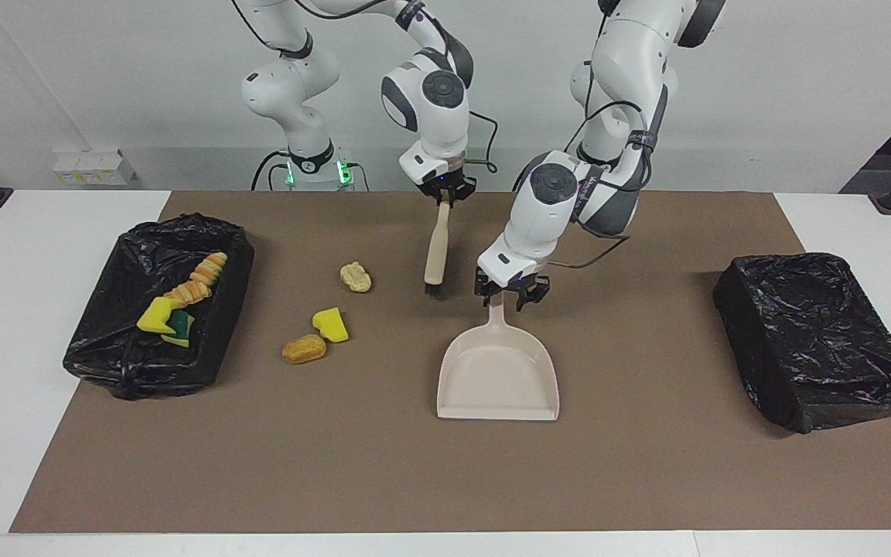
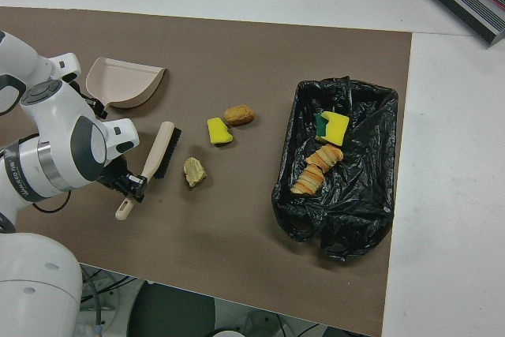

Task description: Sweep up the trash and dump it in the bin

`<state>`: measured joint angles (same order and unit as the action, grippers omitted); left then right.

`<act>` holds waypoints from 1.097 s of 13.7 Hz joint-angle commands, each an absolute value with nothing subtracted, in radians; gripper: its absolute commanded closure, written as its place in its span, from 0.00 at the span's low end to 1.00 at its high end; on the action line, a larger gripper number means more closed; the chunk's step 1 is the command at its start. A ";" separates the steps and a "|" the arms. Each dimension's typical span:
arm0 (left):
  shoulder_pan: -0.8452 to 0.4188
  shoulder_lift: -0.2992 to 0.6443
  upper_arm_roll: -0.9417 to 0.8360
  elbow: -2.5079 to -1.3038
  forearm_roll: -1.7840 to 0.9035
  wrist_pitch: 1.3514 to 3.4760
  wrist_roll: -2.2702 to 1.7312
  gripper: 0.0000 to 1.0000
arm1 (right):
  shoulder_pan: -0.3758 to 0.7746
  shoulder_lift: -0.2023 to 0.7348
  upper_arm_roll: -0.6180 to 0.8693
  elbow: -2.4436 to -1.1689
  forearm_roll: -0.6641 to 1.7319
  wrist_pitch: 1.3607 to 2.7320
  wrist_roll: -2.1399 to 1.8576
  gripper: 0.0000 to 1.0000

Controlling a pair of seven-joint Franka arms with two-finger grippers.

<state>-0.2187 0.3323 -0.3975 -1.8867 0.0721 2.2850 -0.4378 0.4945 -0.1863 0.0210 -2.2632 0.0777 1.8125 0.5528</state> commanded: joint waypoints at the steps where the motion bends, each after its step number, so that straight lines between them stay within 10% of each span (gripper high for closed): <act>1: -0.215 0.331 -0.394 -1.881 0.179 2.286 -0.443 1.00 | 0.385 -0.160 0.032 -2.231 -0.004 1.801 0.411 1.00; 15: -0.112 0.155 -0.385 -1.910 0.184 1.867 0.559 1.00 | 0.150 0.055 0.035 -2.141 -0.348 1.996 0.244 1.00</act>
<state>-0.1340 0.1867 -0.3814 -1.8764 0.1727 1.8832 0.4302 0.1607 0.0642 0.0198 -2.1455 -0.3314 2.0003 0.2702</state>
